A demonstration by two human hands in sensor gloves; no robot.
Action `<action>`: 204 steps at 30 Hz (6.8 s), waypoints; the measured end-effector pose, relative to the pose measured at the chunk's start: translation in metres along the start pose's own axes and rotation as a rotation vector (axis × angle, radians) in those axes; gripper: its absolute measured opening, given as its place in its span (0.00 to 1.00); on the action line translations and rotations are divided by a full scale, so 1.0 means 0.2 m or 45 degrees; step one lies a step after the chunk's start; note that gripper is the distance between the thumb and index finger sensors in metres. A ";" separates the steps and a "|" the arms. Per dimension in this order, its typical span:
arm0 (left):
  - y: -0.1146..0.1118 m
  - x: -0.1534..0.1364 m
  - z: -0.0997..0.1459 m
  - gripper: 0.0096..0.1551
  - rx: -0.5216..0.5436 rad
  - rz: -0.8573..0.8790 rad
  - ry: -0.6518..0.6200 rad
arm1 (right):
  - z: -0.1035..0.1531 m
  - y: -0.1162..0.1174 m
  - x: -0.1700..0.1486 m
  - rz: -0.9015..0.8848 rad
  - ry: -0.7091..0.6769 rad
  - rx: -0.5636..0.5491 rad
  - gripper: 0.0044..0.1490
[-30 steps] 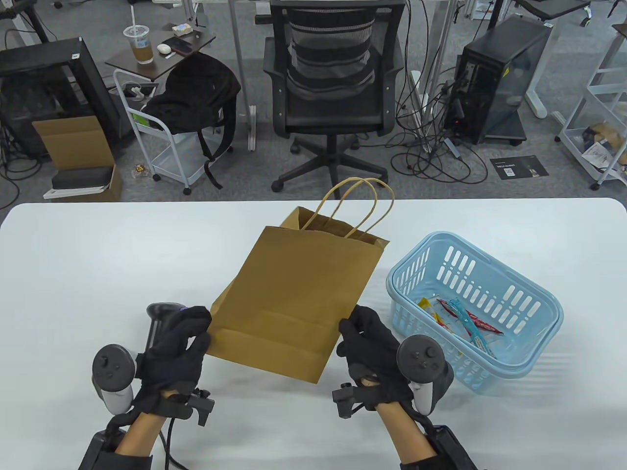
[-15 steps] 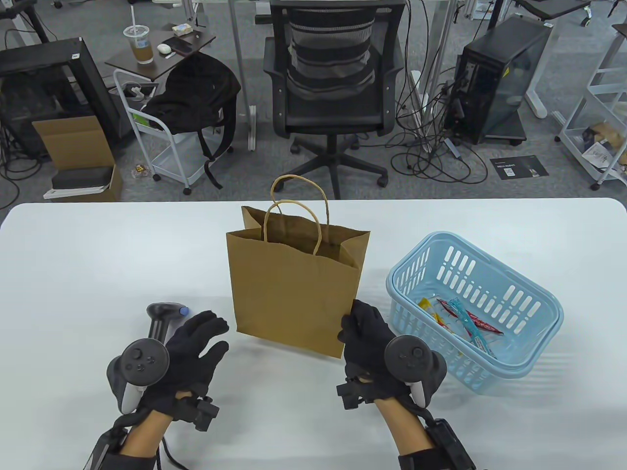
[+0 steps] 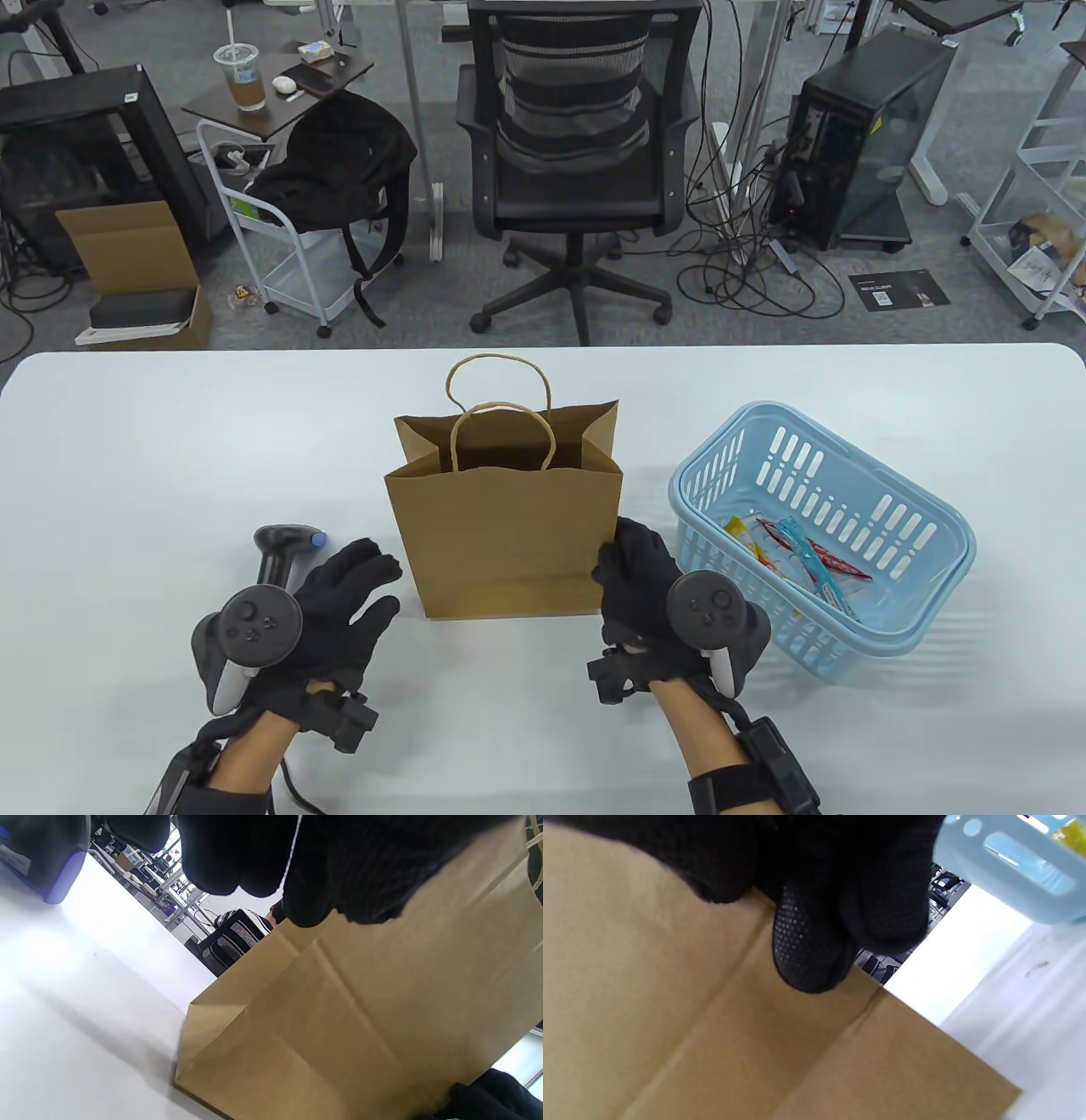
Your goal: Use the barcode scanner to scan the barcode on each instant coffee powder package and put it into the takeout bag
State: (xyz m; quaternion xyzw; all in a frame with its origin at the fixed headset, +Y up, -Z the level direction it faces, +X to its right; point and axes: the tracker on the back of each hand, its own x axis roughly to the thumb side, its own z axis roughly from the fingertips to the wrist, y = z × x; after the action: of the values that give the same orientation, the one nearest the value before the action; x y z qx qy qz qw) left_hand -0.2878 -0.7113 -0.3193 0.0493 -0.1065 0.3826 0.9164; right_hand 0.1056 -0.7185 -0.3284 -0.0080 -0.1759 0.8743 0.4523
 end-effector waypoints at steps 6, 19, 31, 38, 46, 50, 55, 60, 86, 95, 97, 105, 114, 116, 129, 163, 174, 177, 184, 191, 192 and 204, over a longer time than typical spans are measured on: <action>0.00 0.00 0.00 0.34 0.005 -0.003 -0.002 | 0.00 0.00 0.00 -0.009 0.021 -0.020 0.23; 0.01 -0.01 0.00 0.35 0.027 0.009 0.019 | -0.02 0.01 -0.06 -0.039 0.110 0.012 0.24; 0.11 -0.02 0.01 0.39 0.140 -0.057 0.073 | 0.09 -0.04 0.11 0.496 0.210 0.422 0.52; 0.20 -0.07 0.02 0.53 0.253 -0.120 0.221 | 0.17 0.03 0.28 0.776 0.017 0.502 0.59; 0.14 -0.08 0.00 0.53 0.173 -0.309 0.282 | 0.18 0.08 0.26 0.883 0.001 0.591 0.62; 0.07 -0.08 -0.01 0.56 0.050 -0.465 0.293 | 0.18 0.10 0.25 0.928 0.000 0.646 0.65; -0.01 -0.09 -0.03 0.58 -0.120 -0.588 0.304 | 0.17 0.12 0.22 0.962 0.017 0.685 0.66; -0.02 -0.09 -0.03 0.59 -0.126 -0.573 0.317 | 0.16 0.13 0.20 0.969 0.032 0.714 0.66; 0.19 -0.50 -0.09 0.57 0.094 -0.430 1.041 | 0.16 0.13 0.19 0.895 0.042 0.698 0.63; 0.20 -0.48 -0.09 0.43 0.131 -0.193 0.929 | 0.14 0.10 0.18 0.869 0.063 0.669 0.62; 0.22 -0.43 -0.08 0.43 0.195 -0.107 0.828 | 0.14 0.10 0.18 0.862 0.065 0.666 0.62; 0.24 -0.29 -0.04 0.40 0.259 0.090 0.502 | 0.14 0.10 0.18 0.850 0.073 0.667 0.62; 0.19 -0.35 -0.05 0.49 -0.021 0.675 0.317 | 0.14 0.10 0.18 0.849 0.073 0.662 0.63; 0.18 -0.36 -0.05 0.45 0.009 0.696 0.318 | 0.14 0.10 0.18 0.850 0.072 0.658 0.62; 0.14 -0.31 -0.08 0.37 -0.151 0.883 0.146 | 0.14 0.10 0.18 0.856 0.063 0.655 0.62; 0.30 -0.10 0.04 0.29 0.338 0.106 0.186 | -0.31 -0.72 0.64 1.364 0.122 0.034 0.54; 0.28 -0.08 0.03 0.29 0.301 0.081 0.146 | -0.67 -0.67 0.04 1.869 0.351 0.481 0.32; 0.27 -0.09 0.03 0.29 0.290 0.075 0.151 | -0.70 -0.63 -0.09 1.877 0.358 0.586 0.32; 0.26 -0.09 0.02 0.29 0.267 0.058 0.159 | -0.69 -0.51 -0.26 1.671 0.381 0.867 0.31; 0.24 -0.10 0.01 0.29 0.239 0.042 0.162 | -0.68 -0.41 -0.43 1.676 0.538 1.078 0.40; 0.24 -0.10 0.01 0.29 0.238 0.044 0.164 | -0.68 -0.40 -0.44 1.659 0.535 1.053 0.39; 0.22 -0.09 0.01 0.30 0.220 0.029 0.165 | -0.65 -0.30 -0.53 1.659 0.523 1.143 0.30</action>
State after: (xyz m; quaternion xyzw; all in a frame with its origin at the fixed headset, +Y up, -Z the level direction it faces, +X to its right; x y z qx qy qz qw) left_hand -0.3319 -0.6934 -0.3217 0.1022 -0.0144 0.4030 0.9094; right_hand 0.2378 -0.7318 -0.4469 -0.0870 0.3173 0.9301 -0.1635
